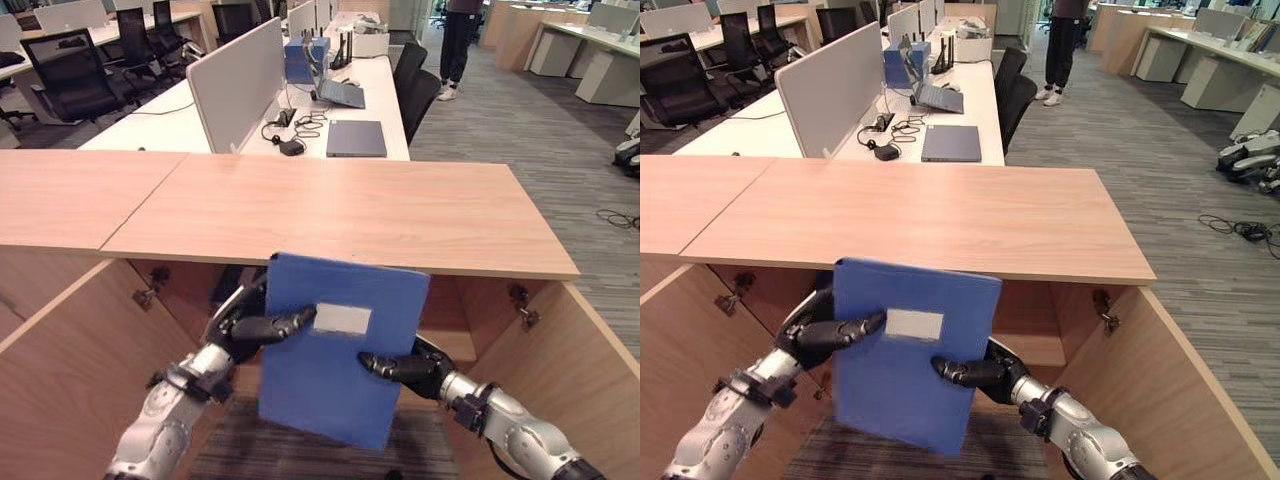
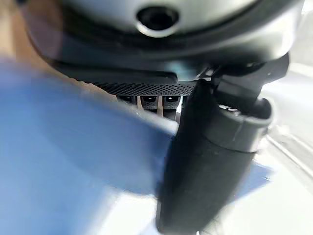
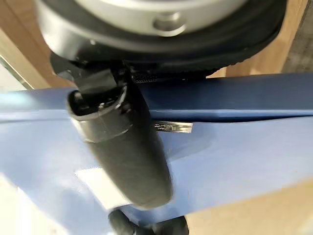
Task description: Put the empty folder in the office cabinet
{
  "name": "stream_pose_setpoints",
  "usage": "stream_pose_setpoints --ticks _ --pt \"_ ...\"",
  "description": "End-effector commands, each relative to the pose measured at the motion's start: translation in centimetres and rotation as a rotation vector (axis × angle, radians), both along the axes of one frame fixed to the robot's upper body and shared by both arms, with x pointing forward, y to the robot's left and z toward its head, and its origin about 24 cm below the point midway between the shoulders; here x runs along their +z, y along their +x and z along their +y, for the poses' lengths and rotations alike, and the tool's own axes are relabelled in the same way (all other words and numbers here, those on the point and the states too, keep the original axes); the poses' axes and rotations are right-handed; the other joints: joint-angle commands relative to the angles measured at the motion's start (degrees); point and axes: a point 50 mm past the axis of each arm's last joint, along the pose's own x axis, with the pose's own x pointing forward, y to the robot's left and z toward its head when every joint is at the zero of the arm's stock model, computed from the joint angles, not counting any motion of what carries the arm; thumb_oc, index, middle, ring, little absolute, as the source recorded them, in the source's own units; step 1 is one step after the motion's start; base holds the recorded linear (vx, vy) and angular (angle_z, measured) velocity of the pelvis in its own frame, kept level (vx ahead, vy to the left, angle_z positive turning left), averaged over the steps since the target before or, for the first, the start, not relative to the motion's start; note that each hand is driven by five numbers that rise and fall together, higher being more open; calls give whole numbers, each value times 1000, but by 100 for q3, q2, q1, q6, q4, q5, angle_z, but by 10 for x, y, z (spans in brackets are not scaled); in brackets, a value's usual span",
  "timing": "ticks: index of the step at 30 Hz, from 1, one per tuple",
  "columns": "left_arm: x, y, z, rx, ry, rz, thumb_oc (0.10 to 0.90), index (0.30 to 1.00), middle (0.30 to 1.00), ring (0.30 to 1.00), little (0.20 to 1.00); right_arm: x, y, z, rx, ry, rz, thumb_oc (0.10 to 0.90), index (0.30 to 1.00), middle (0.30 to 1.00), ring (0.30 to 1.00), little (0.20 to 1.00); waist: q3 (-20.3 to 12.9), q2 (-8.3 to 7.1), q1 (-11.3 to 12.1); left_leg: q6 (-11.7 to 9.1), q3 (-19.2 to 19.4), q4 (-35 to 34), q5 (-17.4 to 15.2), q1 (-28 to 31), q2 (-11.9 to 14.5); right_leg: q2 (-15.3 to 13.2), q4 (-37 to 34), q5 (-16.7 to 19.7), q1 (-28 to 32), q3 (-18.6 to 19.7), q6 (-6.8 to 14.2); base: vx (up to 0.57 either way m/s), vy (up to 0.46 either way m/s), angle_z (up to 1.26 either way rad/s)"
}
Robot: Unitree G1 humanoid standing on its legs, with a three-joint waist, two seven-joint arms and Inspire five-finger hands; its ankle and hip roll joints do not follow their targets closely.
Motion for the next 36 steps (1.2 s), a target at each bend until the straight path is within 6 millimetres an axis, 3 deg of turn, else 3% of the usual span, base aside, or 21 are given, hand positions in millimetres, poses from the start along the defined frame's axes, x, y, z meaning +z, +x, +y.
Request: stream_pose_setpoints --ticks 1,3,5,6,7,8,10,11,16,21,25,29,31,33,34,36 --pt "9 9 1 -18 61 -112 800 900 900 900 900 67 21 24 142 192 -334 400 300 300 300 300 -79 -77 -52 -73 247 -16 -214 -104 26 -232 276 -1147 588 182 413 0 0 0" --pt "-3 4 5 -8 69 -60 800 900 900 900 900 64 20 19 127 185 -323 400 300 300 300 300 -78 -79 -48 -76 246 -16 -212 -107 25 -233 271 -1141 588 179 418 0 0 0" --pt "-24 -9 16 6 90 44 800 900 900 900 900 52 18 7 89 126 -290 400 300 300 300 300 -67 -75 -35 -77 242 -16 -206 -123 19 -246 249 -1120 586 167 435 0 0 0" --pt "-45 -22 24 35 84 138 800 900 900 900 900 40 11 0 69 110 -238 400 300 300 300 300 -62 -61 -36 -80 237 -16 -192 -149 18 -259 218 -1092 574 159 450 0 0 0" --pt "-45 -22 24 35 84 139 800 900 900 900 900 39 11 0 69 110 -238 400 300 300 300 300 -66 -60 -35 -80 236 -16 -193 -149 18 -259 216 -1092 574 158 450 0 0 0" --pt "-65 -36 27 44 118 234 800 900 900 900 900 22 3 -5 21 112 -168 400 300 300 300 300 -44 -53 -36 -81 236 -16 -177 -179 11 -275 180 -1060 565 155 458 0 0 0" --pt "-72 -42 28 39 136 269 800 900 900 900 900 14 1 -6 9 106 -138 400 300 300 300 300 -37 -53 -34 -81 241 -16 -173 -197 11 -280 169 -1051 556 154 459 0 0 0" --pt "-93 -58 29 39 163 371 800 900 900 900 900 -3 -8 -8 -35 92 -73 400 300 300 300 300 -17 -34 -40 -83 239 -16 -166 -234 2 -287 146 -1035 536 141 465 0 0 0" --pt "-134 -91 27 55 293 576 800 900 900 900 900 -42 -23 -12 -259 133 88 400 300 300 300 300 50 20 -62 -89 207 -16 -142 -323 -17 -295 114 -1017 482 121 467 -13 3 4" --pt "-170 -119 19 164 357 786 800 900 900 900 900 -66 -20 -17 -593 205 203 400 300 300 300 300 130 80 -75 -98 148 -16 -112 -449 -33 -283 116 -1027 397 74 451 -15 4 6" --pt "-181 -126 13 236 362 866 800 900 900 900 900 -66 -1 -16 -851 409 236 400 300 300 300 300 205 130 -45 -105 99 -16 -115 -520 -33 -266 149 -1073 333 64 435 15 -5 14" --pt "-183 -124 11 263 380 879 800 900 900 900 900 -58 21 -20 -967 465 214 400 300 300 300 300 292 167 39 -101 52 -16 -111 -579 -16 -239 270 -1157 245 59 418 -3 -6 1" --pt "-181 -115 7 242 428 849 800 900 900 900 900 -35 56 -23 -1049 556 149 400 300 300 300 300 518 234 154 -72 -31 -16 -51 -741 10 -213 630 -1281 -59 56 401 -102 -40 4" --pt "-179 -109 7 236 439 829 800 900 900 900 900 -24 68 -26 -1077 582 119 400 300 300 300 300 595 273 210 -61 -68 -15 -19 -826 18 -204 787 -1328 -220 41 396 -120 -22 8" --pt "-176 -103 7 235 453 799 800 900 900 900 900 0 92 -33 -1124 632 46 400 300 300 300 300 749 378 307 -42 -156 40 38 -1001 23 -198 1048 -1397 -493 -11 382 -106 -11 14" --pt "-174 -95 10 223 494 778 800 900 900 900 900 27 114 -44 -1180 698 -29 400 300 300 300 300 841 470 387 -37 -233 74 90 -1156 49 -210 1282 -1464 -742 -67 387 -102 -19 19"
